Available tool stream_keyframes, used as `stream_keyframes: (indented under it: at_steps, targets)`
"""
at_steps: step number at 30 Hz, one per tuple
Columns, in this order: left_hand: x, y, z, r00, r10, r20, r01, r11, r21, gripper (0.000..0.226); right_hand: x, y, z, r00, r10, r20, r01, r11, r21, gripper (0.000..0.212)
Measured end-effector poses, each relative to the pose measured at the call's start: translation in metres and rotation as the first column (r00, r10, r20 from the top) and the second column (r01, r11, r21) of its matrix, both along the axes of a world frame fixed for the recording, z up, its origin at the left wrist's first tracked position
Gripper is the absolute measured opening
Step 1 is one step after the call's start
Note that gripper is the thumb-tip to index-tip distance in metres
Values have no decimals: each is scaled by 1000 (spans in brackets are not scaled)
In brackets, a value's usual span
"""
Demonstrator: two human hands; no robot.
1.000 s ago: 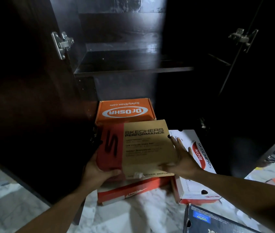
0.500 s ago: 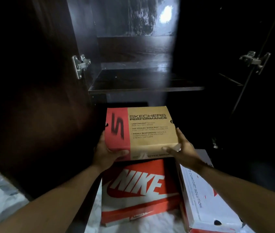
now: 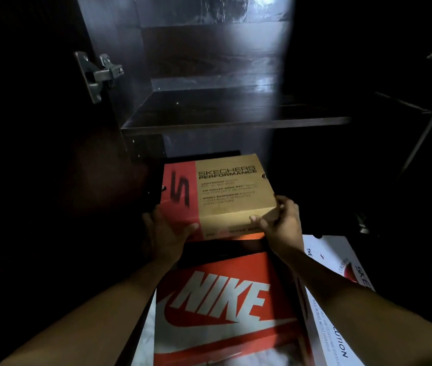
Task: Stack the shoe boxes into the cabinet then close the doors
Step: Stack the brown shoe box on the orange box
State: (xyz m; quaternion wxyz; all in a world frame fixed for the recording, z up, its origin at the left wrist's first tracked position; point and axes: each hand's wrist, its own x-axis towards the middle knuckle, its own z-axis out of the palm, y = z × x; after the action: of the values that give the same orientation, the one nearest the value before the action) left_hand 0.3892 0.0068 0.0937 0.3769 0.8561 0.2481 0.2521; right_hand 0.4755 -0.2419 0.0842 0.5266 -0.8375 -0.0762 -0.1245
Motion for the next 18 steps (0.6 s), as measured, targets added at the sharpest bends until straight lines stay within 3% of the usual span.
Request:
stream_keyframes:
  at_steps: [2, 5, 7, 11, 18]
  targets:
    - [5, -5, 0, 996, 63, 64, -66, 997, 36, 113, 4, 6, -4, 999, -52, 12, 52, 998, 28, 69]
    - [16, -8, 3, 984, 103, 148, -104, 995, 2, 80, 11, 16, -3, 995, -97, 2, 97, 994, 52, 70]
    - [23, -6, 4, 981, 100, 169, -98, 995, -22, 72, 14, 22, -1, 995, -97, 8, 97, 994, 54, 66]
    - [32, 2, 1, 992, 18, 122, -17, 1000, -8, 84, 20, 31, -2, 999, -27, 28, 28, 999, -22, 65]
    - [46, 15, 0, 998, -58, 9, 58, 998, 7, 92, 38, 41, 0, 998, 41, -57, -50, 987, -156, 96]
